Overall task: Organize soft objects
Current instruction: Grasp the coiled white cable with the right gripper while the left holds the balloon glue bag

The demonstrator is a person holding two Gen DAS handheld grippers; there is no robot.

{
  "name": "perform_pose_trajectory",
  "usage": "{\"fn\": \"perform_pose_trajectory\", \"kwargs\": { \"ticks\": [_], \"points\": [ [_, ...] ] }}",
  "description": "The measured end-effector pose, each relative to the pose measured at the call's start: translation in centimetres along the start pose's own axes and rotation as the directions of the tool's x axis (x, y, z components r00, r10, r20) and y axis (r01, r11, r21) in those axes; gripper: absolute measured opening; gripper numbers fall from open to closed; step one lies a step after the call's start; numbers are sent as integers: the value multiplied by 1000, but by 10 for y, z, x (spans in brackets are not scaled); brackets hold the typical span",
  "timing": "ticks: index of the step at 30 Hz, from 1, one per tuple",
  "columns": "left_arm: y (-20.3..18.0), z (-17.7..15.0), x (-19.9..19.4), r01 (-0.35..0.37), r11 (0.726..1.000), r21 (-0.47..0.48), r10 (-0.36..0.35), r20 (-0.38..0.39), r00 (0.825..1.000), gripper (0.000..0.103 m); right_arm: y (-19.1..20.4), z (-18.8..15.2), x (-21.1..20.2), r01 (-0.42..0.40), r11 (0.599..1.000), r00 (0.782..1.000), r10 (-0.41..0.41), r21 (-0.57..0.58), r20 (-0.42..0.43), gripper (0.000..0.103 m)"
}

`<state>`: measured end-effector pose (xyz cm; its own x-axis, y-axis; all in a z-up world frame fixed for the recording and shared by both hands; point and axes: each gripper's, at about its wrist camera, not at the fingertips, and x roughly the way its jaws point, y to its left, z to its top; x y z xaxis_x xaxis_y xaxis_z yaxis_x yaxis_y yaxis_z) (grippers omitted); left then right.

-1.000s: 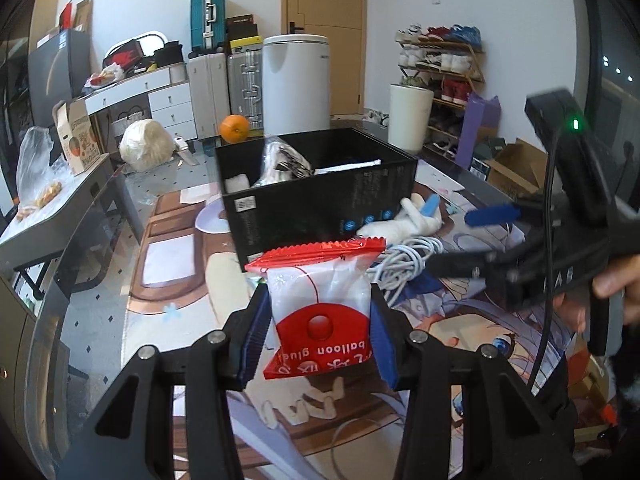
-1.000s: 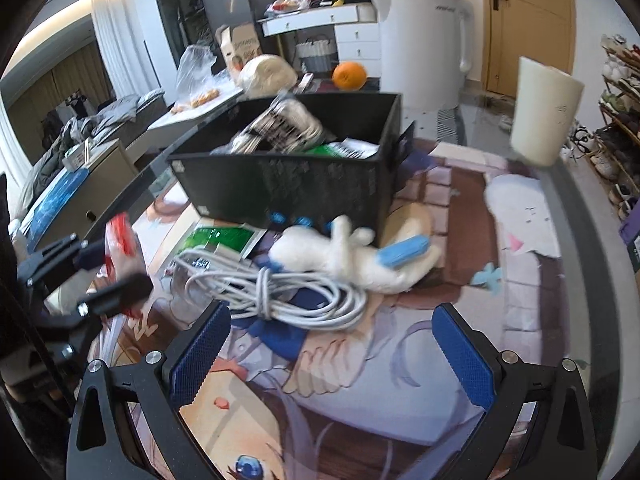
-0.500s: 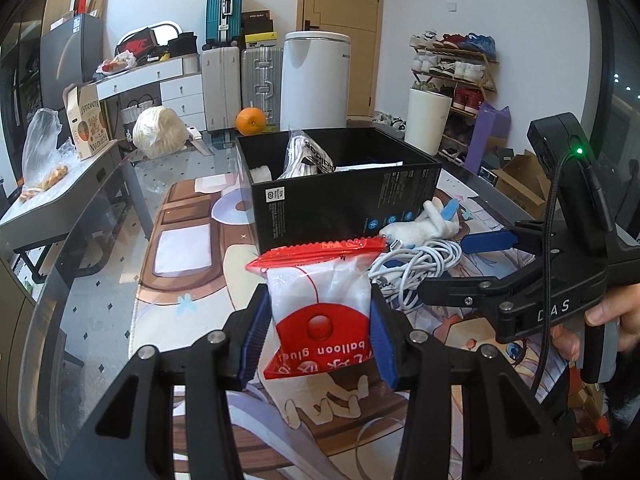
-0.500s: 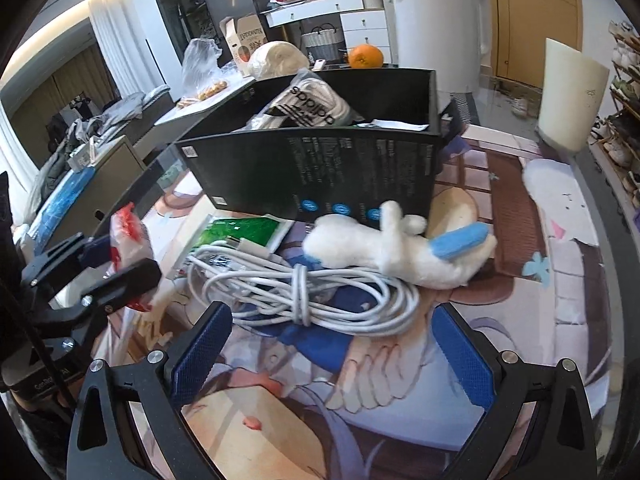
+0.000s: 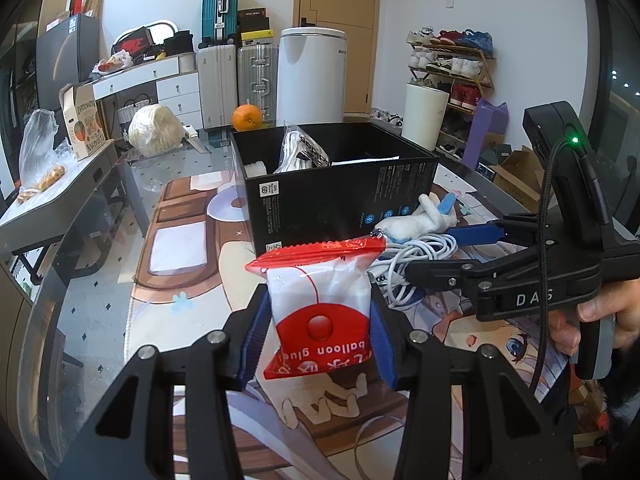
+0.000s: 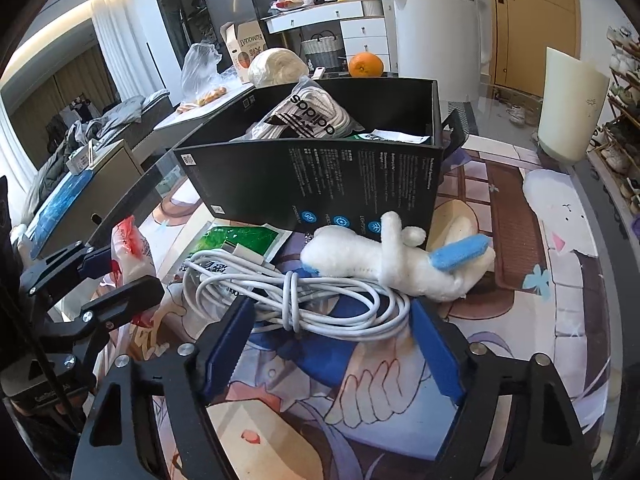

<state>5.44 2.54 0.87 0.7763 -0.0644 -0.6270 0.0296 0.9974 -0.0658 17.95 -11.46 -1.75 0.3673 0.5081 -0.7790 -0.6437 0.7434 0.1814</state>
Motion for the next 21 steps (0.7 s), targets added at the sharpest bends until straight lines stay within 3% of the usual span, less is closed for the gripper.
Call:
{"fn": "perform_pose_trajectory", "kwargs": {
  "ticks": [1,3,21],
  "points": [
    [0,0,0,0,1000,1,0,0,1000,46,0,0,0,-3,1000,1000,3,0,3,76],
    [0,0,0,0,1000,-1,0,0,1000,46,-3,-3,-3,-12,1000,1000,12,-1,7,63],
    [1,2,-3,2,1000,-7,-1,12,1000,46,-9,-20,-23,-13,999,1000,13,-30,20,61]
  ]
}}
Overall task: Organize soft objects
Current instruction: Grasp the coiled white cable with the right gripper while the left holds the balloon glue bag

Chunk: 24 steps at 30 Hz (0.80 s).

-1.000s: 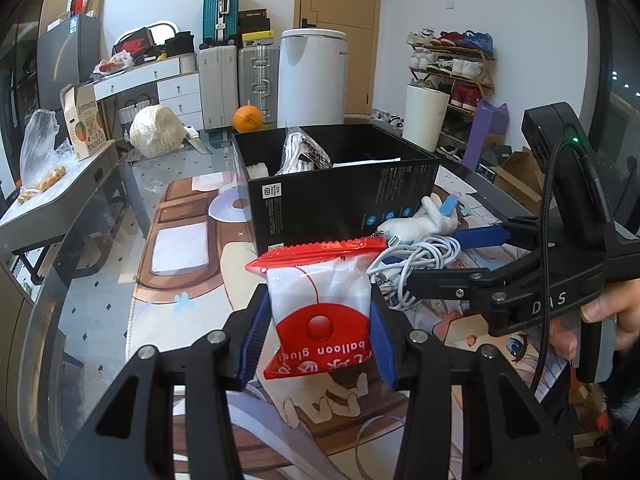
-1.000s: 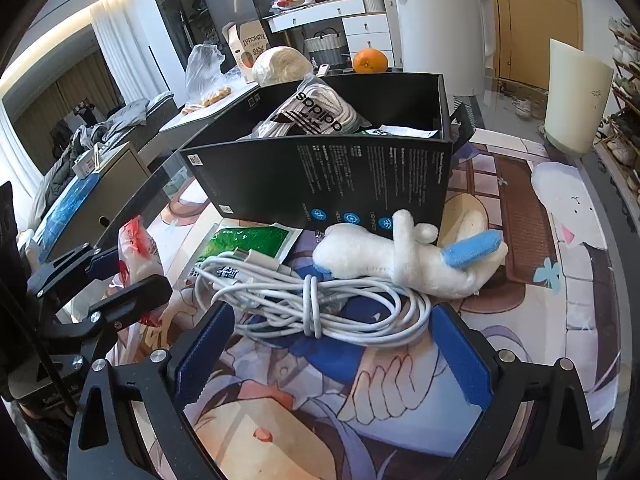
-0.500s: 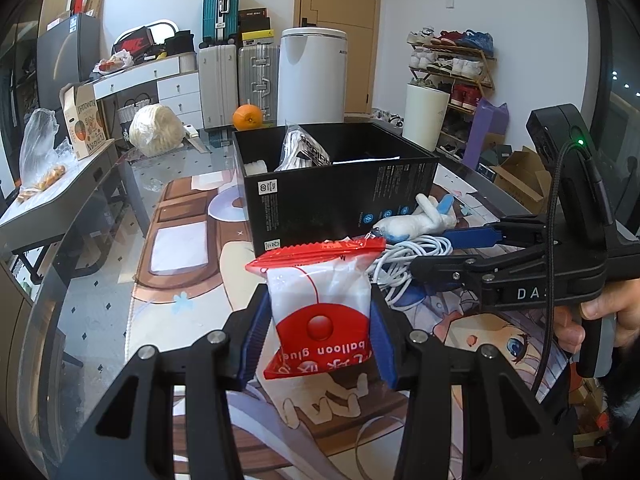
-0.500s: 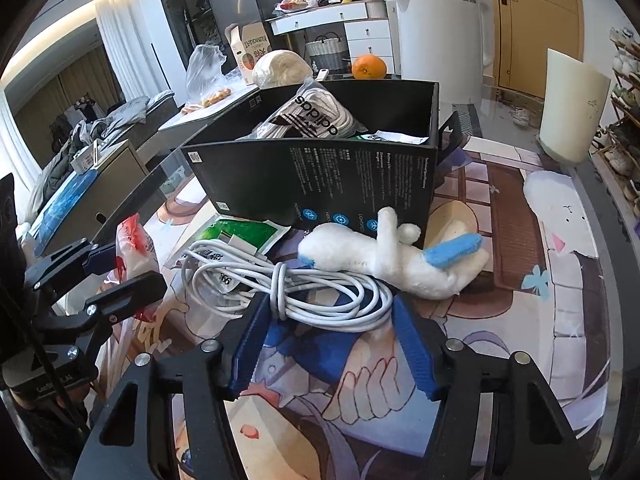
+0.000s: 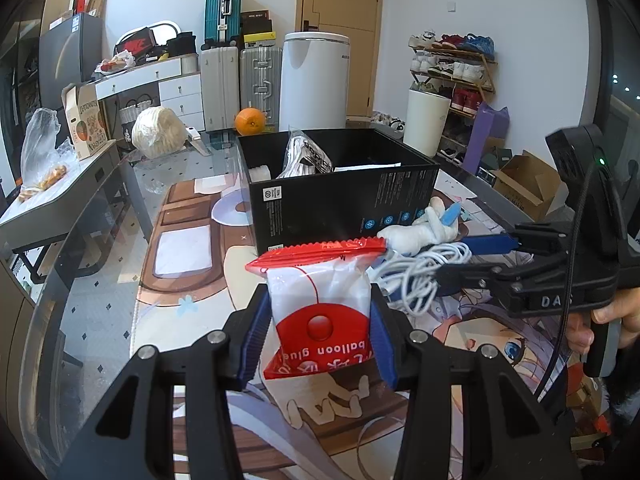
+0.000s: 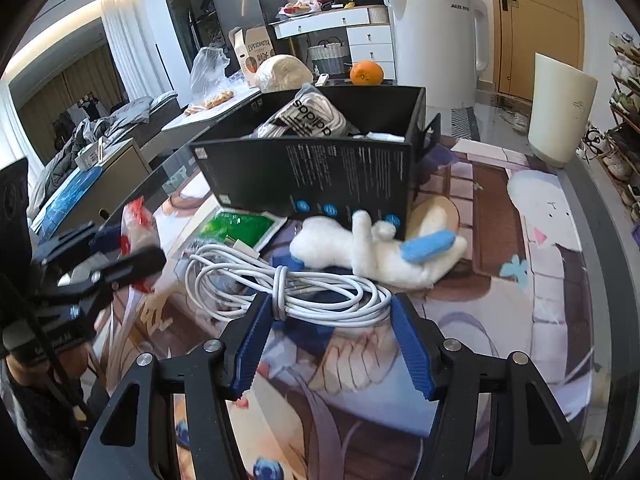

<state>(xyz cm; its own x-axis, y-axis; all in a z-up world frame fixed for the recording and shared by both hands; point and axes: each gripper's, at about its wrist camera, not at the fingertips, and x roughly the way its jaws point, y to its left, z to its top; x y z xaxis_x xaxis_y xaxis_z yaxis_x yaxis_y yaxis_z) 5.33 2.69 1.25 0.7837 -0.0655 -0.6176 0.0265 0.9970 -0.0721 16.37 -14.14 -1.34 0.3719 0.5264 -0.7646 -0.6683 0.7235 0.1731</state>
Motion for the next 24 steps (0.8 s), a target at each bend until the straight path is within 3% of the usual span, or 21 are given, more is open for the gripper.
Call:
{"fn": "perform_pose_trajectory", "kwargs": {
  "ticks": [5,10,17,24],
  "points": [
    [0,-1,0,4,1000,0,-4,1,1000,46,-6,-12,-9,-25,1000,999,25,-19,-43,61],
    [-1,-1,1,8,1000,2,-8,-2,1000,46,3,-22,-18,-74,991,992,62,-112,-109,62],
    [-2,-1,2,13,1000,9,-13,-1,1000,46,11,-23,-21,-30,979,997,14,-202,-81,81],
    [-3,-1,2,5,1000,8,-5,-6,1000,46,33,-17,-10,-76,933,995,48,-352,-86,81]
  ]
}}
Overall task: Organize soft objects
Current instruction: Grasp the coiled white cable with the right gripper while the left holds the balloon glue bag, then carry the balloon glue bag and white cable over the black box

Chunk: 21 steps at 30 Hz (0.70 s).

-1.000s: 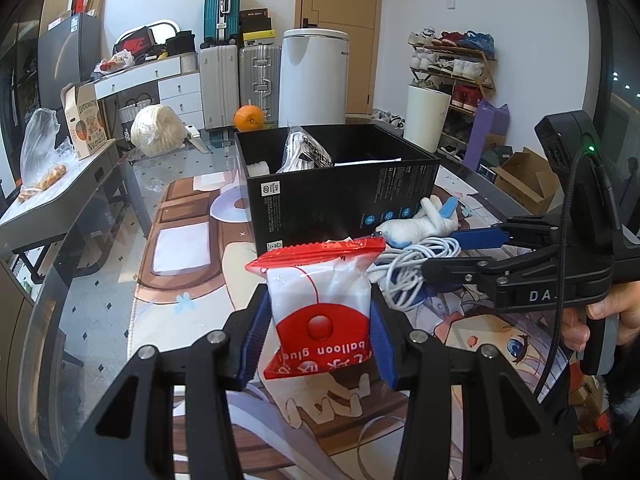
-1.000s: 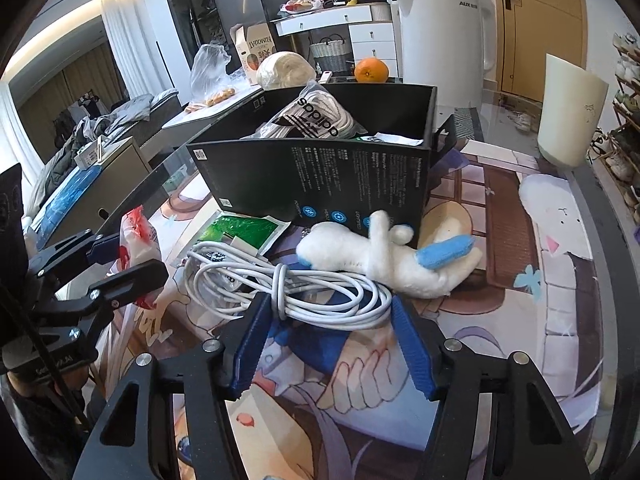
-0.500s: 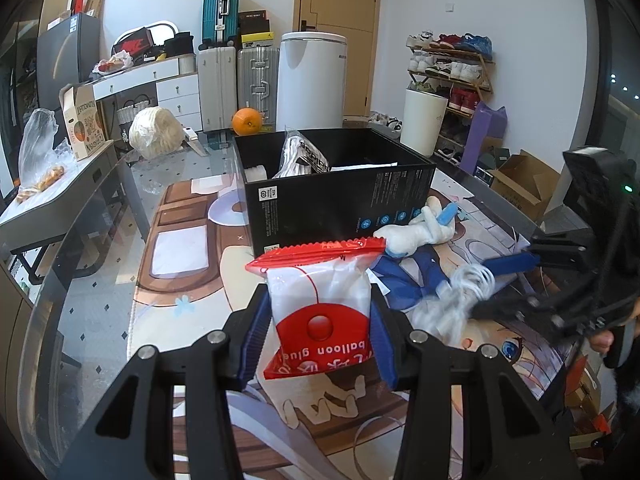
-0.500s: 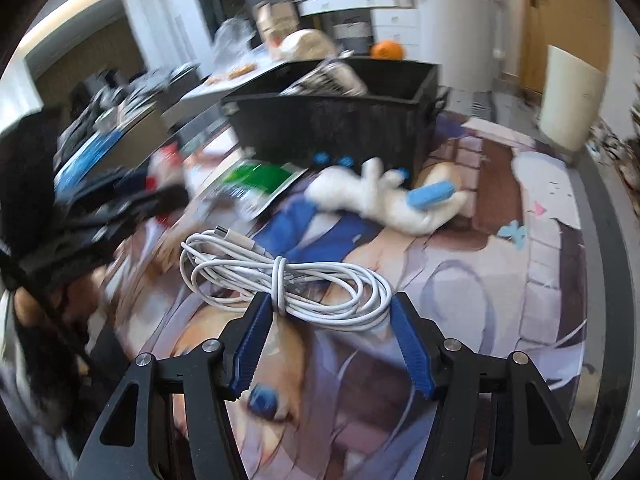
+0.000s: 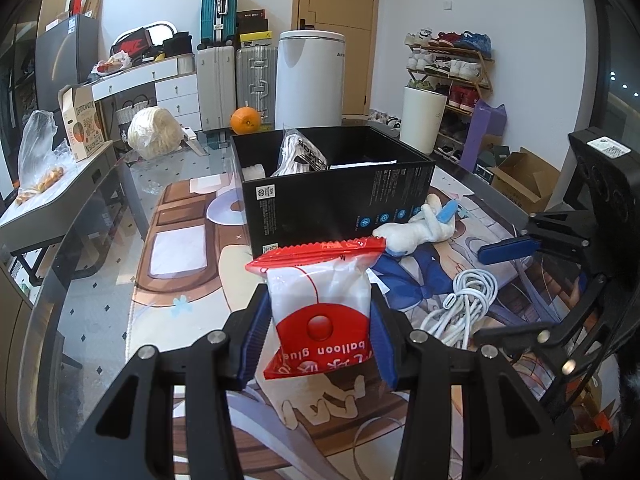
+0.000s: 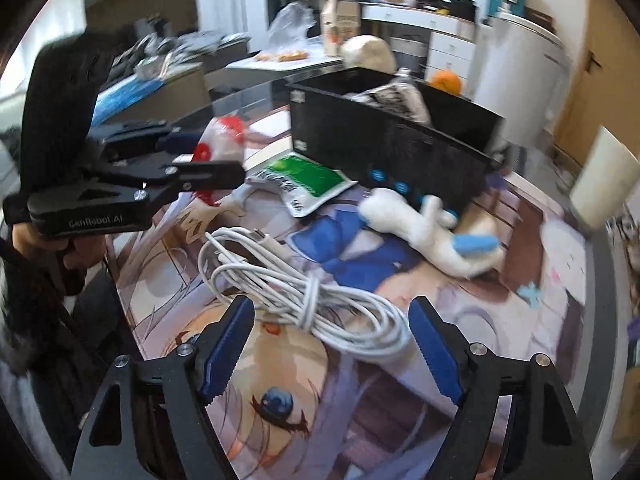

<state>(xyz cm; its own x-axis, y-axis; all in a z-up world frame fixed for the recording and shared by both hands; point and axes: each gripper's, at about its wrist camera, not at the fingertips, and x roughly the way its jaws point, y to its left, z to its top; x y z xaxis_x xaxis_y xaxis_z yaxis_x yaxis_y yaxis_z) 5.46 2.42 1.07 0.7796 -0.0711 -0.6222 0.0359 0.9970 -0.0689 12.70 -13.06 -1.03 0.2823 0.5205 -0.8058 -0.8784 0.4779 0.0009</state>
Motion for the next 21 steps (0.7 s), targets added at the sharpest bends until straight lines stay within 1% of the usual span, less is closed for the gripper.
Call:
{"fn": "perform_pose_trajectory", "kwargs": {
  "ticks": [3,4,5,6,7,8,9,10,11,12,14,17,21],
  "points": [
    [0,0,0,-1,1000,-1,1,2,1000,46,5,7,12,-30,999,999,29,-32,-20,81],
    [1,0,-1,-1,1000,-2,1,3,1000,46,4,10,16,-50,998,998,49,-34,-27,80],
    [2,0,-1,-1,1000,-4,1,3,1000,46,4,13,19,-68,997,997,67,-31,-29,77],
    [3,0,-1,-2,1000,-5,2,3,1000,46,3,14,21,-84,996,996,83,-25,-33,68],
    [4,0,-1,-3,1000,-7,3,4,1000,46,3,15,22,-102,995,994,101,-20,-32,63],
    [5,0,-1,-3,1000,-10,3,5,1000,46,4,16,22,-103,994,994,102,-19,-27,54],
    [5,0,-2,-3,1000,-13,3,6,1000,46,4,16,20,-111,994,994,111,-11,-20,43],
    [7,0,-2,-2,1000,-17,3,7,1000,46,5,16,19,-119,993,993,119,-6,-16,38],
    [7,0,-2,0,1000,-22,0,9,1000,46,6,14,17,-127,992,992,127,0,-7,31],
    [7,0,-2,2,1000,-24,-2,10,1000,46,6,13,15,-128,992,992,128,10,5,27],
    [6,1,-2,5,1000,-23,-5,12,1000,46,6,9,13,-116,993,993,115,34,21,26],
    [5,1,-2,9,1000,-21,-9,14,1000,46,0,3,9,-125,988,992,121,89,41,24],
    [3,2,-2,9,1000,-20,-9,16,1000,46,-7,2,1,-98,984,992,86,147,88,23]
  ]
}}
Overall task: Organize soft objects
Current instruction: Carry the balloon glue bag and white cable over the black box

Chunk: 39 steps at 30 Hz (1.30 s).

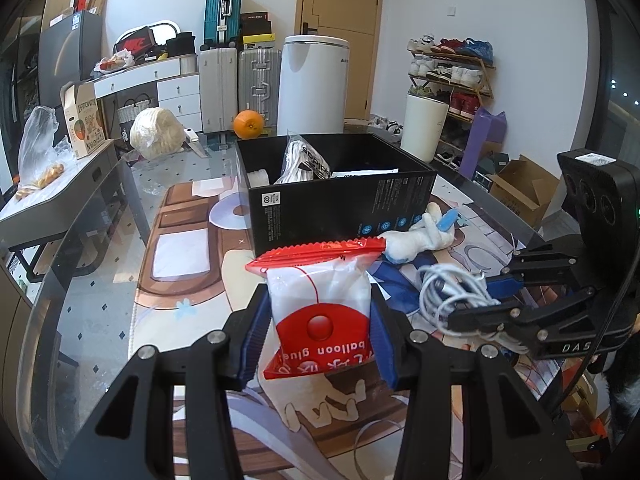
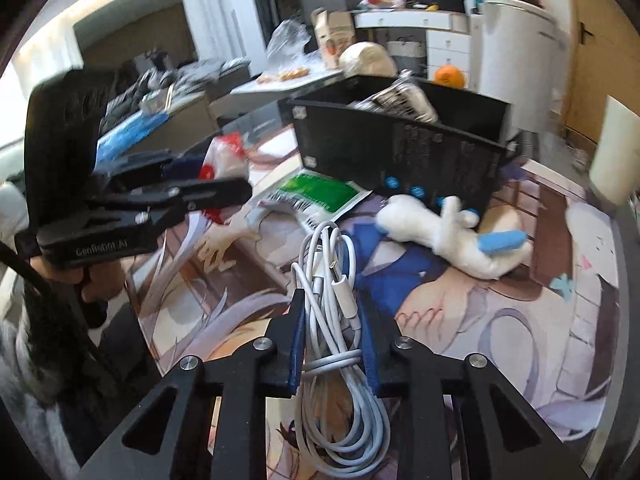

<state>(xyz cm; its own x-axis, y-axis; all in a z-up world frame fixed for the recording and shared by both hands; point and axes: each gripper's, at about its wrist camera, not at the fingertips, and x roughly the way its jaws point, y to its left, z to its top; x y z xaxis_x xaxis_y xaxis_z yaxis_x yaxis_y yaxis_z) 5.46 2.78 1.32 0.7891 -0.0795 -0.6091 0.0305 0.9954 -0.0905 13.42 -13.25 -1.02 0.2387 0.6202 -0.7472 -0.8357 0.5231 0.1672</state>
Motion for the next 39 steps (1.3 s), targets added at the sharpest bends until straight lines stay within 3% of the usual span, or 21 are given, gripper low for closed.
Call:
{"fn": "perform_pose_trajectory", "kwargs": {
  "ticks": [11,20,29,39],
  "points": [
    [0,10,-2,3,1000,-1,-3,27,1000,46,-22,18,-36,22,991,986,-43,132,164,23],
    [2,35,-4,21,1000,4,-21,67,998,46,-39,57,-46,33,984,971,-72,174,228,23],
    [9,75,7,29,1000,13,-30,96,995,46,-46,103,-39,65,989,961,-97,129,260,23],
    [16,100,41,9,999,35,-11,58,998,46,-67,139,0,92,993,967,-106,69,233,23]
  ]
}}
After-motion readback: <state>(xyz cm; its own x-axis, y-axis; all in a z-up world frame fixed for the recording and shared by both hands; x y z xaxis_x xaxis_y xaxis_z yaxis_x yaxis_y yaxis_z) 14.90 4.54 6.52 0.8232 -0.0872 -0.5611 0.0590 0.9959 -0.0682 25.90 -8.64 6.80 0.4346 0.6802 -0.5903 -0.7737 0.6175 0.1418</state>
